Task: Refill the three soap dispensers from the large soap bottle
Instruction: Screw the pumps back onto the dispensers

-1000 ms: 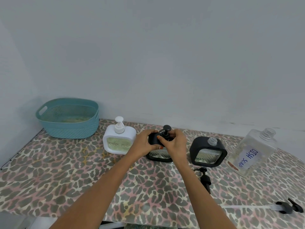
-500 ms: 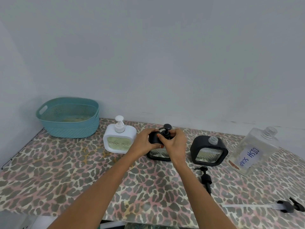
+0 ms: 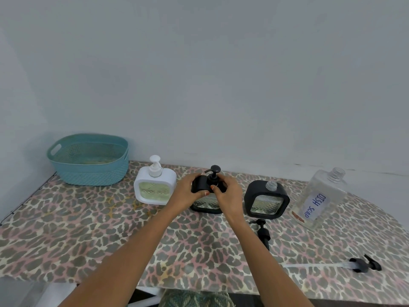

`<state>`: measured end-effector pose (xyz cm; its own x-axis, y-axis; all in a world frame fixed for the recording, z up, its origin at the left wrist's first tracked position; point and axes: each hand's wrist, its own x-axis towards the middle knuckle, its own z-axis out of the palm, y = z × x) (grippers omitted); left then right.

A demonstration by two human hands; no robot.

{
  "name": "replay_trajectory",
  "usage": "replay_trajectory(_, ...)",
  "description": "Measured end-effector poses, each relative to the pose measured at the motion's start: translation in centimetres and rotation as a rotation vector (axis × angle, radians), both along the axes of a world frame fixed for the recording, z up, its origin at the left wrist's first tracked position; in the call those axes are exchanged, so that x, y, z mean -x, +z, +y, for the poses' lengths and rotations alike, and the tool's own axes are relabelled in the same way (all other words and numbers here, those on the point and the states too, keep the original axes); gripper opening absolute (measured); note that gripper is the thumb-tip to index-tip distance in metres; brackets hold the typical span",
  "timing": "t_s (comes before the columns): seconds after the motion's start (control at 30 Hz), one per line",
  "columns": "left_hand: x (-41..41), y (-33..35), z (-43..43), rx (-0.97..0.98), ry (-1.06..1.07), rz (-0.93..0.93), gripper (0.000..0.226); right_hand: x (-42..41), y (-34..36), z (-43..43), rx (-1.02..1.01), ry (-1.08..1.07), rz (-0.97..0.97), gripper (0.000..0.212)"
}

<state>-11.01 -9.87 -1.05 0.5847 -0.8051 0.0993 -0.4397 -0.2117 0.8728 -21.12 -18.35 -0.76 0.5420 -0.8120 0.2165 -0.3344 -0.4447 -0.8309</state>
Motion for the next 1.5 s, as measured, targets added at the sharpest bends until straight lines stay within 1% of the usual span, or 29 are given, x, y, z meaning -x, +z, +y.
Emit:
replay_trajectory(0.1,0.5,0.1,0.9,0.013,0.035,0.032,0.056,1.1,0.4,0.1,-0.058,0.038,-0.035,0.038)
replay_trajectory(0.23,1.3,0.6,2.2,0.049,0.054,0.048,0.047,2.7,0.9,0.3,-0.073,0.042,-0.044,0.028)
replay_trajectory(0.4,2.9,1.5,2.9,0.104,0.056,0.028,0.043,5.0,0.8,0.2,0.002,-0.026,-0.034,0.017)
replay_trajectory(0.53,4.6,2.0,2.1,0.113,0.017,0.001,0.042,7.5,0.5,-0.3,0.036,-0.082,-0.037,0.013)
replay_trajectory(0.73,7.5,2.2,-0.9,0.103,-0.069,0.01,0.039,10.9,-0.4,-2.2,0.005,-0.184,-0.01,0.015)
replay_trajectory(0.87,9.2,1.7,-3.4,0.084,-0.128,0.011,0.039,12.7,-2.2,-3.6,-0.057,-0.25,0.012,0.015)
replay_trajectory(0.97,10.0,1.5,-5.5,0.07,-0.154,0.003,0.044,13.4,-3.2,-4.3,-0.119,-0.252,0.048,0.017)
replay_trajectory(1.03,10.2,1.3,-6.8,0.052,-0.165,-0.009,0.048,13.7,-3.7,-4.6,-0.15,-0.236,0.103,0.024)
replay_trajectory(1.13,10.2,1.0,-8.7,0.024,-0.159,-0.058,0.054,14.1,-4.4,-4.8,-0.206,-0.227,0.211,0.041)
replay_trajectory(1.23,10.1,0.9,-10.4,-0.008,-0.155,-0.092,0.058,14.1,-4.9,-4.8,-0.261,-0.211,0.251,0.047)
replay_trajectory(1.37,10.2,0.9,-11.6,-0.058,-0.18,-0.11,0.066,14.3,-4.9,-4.7,-0.276,-0.187,0.313,0.041)
replay_trajectory(1.43,10.1,0.8,-11.9,-0.078,-0.186,-0.113,0.066,14.4,-4.9,-4.6,-0.301,-0.181,0.327,0.037)
replay_trajectory(1.5,9.8,0.8,-12.2,-0.089,-0.186,-0.112,0.064,14.4,-5.0,-4.5,-0.329,-0.174,0.331,0.037)
